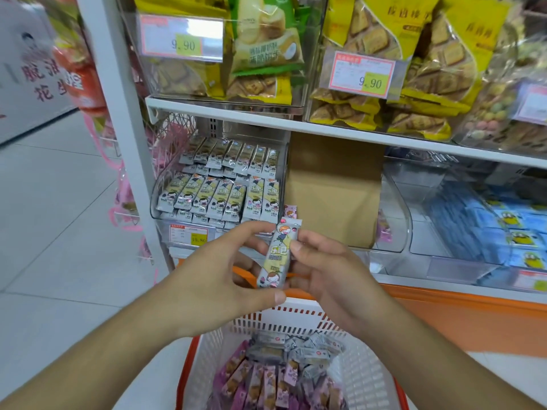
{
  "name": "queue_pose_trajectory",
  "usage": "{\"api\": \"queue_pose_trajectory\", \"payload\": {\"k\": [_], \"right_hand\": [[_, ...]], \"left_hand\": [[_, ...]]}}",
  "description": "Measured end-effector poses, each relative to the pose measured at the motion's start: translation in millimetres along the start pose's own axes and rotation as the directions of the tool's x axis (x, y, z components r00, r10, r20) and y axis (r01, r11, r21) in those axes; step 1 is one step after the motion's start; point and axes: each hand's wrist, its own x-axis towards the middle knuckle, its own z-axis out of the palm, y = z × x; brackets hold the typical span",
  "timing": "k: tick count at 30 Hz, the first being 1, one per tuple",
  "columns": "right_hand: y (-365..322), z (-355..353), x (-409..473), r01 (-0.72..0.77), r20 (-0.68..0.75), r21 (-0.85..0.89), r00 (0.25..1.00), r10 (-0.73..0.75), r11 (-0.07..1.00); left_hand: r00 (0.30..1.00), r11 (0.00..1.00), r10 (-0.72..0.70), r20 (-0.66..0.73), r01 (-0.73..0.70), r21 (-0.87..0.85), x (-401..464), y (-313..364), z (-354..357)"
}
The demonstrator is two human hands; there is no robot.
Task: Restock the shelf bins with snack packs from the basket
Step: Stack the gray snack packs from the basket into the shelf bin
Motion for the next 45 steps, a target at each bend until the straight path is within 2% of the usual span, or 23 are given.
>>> {"api": "queue_pose_trajectory", "payload": {"k": [3, 13, 15, 18, 21, 28, 33, 45], "right_hand": [[2.9, 3.7, 1.2, -0.022, 0.029, 0.022, 0.999, 0.021, 1.0], [6.4, 27.2, 8.7, -0.031, 0.019, 0.06, 0.999, 0.03, 0.998], [6.6, 29.1, 11.7, -0.047, -0.023, 0.069, 0.999, 0.049, 0.996], [7.0, 25.9, 14.0, -0.077, -0.115, -0.017, 0.991, 0.074, 0.997], [8.8, 19.6, 13.6, -0.115, -0.144, -0.044, 0.984, 0.108, 0.992], [22.8, 0.9, 22.5, -0.174, -0.172, -0.057, 0.972, 0.162, 0.983], [27.2, -3.5, 30.3, -0.24, -0.14, -0.105, 0.964, 0.224, 0.965], [33.5, -0.8, 22.2, -0.229, -0.124, -0.241, 0.971, 0.204, 0.943]], "left_hand": [[1.0, 0.998, 0.022, 0.005, -0.022, -0.064, -0.4, -0.3, -2.2], [0.999, 0.988, 0.043, 0.016, -0.045, 0.151, 6.6, -6.1, -24.4], [0.999, 0.972, 0.043, -0.031, -0.034, 0.233, 14.0, -7.0, -35.2], [0.989, 0.93, 0.05, -0.137, 0.004, 0.366, 37.0, -10.3, -63.3], [0.981, 0.893, 0.055, -0.188, 0.036, 0.448, 68.4, -12.4, -92.8], [0.999, 0.779, -0.033, -0.026, 0.042, 0.625, 127.6, -25.8, -112.4], [0.995, 0.778, -0.088, 0.041, 0.043, 0.626, 144.2, -32.7, -112.4], [0.99, 0.798, -0.127, 0.052, 0.071, 0.599, 143.5, -31.3, -106.2]]}}
